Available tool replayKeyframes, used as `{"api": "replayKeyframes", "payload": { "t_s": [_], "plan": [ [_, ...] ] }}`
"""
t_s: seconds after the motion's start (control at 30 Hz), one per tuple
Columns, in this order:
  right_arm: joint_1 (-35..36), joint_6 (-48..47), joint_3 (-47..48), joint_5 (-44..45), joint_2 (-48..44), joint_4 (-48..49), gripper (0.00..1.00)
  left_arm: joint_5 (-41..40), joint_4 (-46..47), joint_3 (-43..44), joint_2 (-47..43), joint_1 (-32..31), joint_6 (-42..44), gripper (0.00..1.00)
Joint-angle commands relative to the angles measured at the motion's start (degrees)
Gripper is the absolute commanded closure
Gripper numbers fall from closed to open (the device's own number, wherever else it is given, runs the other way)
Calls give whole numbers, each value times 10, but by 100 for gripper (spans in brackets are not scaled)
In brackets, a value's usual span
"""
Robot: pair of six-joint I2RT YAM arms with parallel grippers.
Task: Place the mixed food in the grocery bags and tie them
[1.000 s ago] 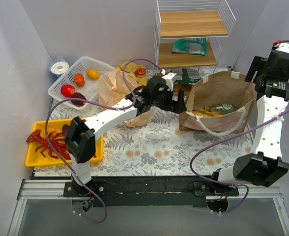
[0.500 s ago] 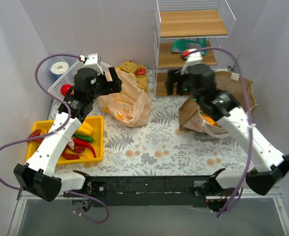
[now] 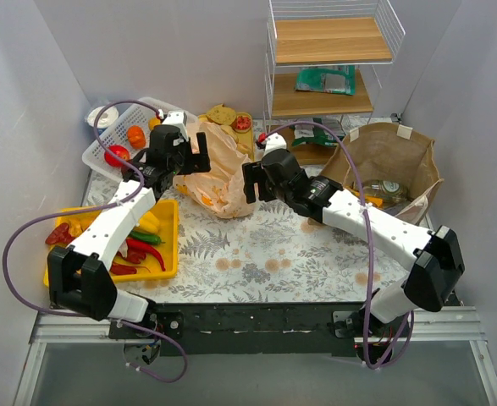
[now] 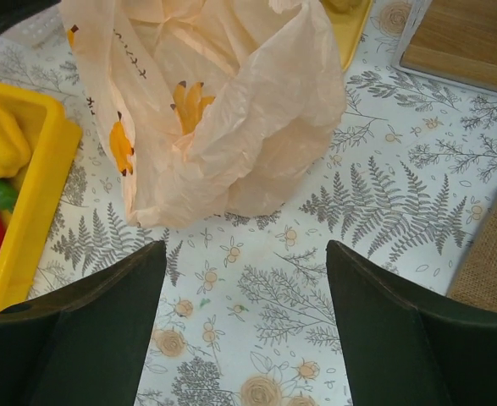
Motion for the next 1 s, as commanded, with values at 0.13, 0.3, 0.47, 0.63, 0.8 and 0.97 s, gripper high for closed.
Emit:
{"api": "replayKeyframes", "payload": {
  "t_s": [0.13,0.3,0.47,0.63,0.8,0.97],
  "plan": [
    [1,36,9,38,52,79,12,-14,54,2,35,8,40,19],
    [0,37,45,45,105,98,12,-29,98,-26,36,11,50,22],
    [-2,48,92,55,168,100,12,-41,131,-42,29,18,54,10],
    [-10,65,95,44,204,130,14,-11,176,-72,9,46,47,4],
    [-16,60,82,34,197,103,75,29,184,-80,12,72,34,16],
    [-16,29,8,25,116,65,89,103,172,-96,-12,70,2,15]
  ]
}}
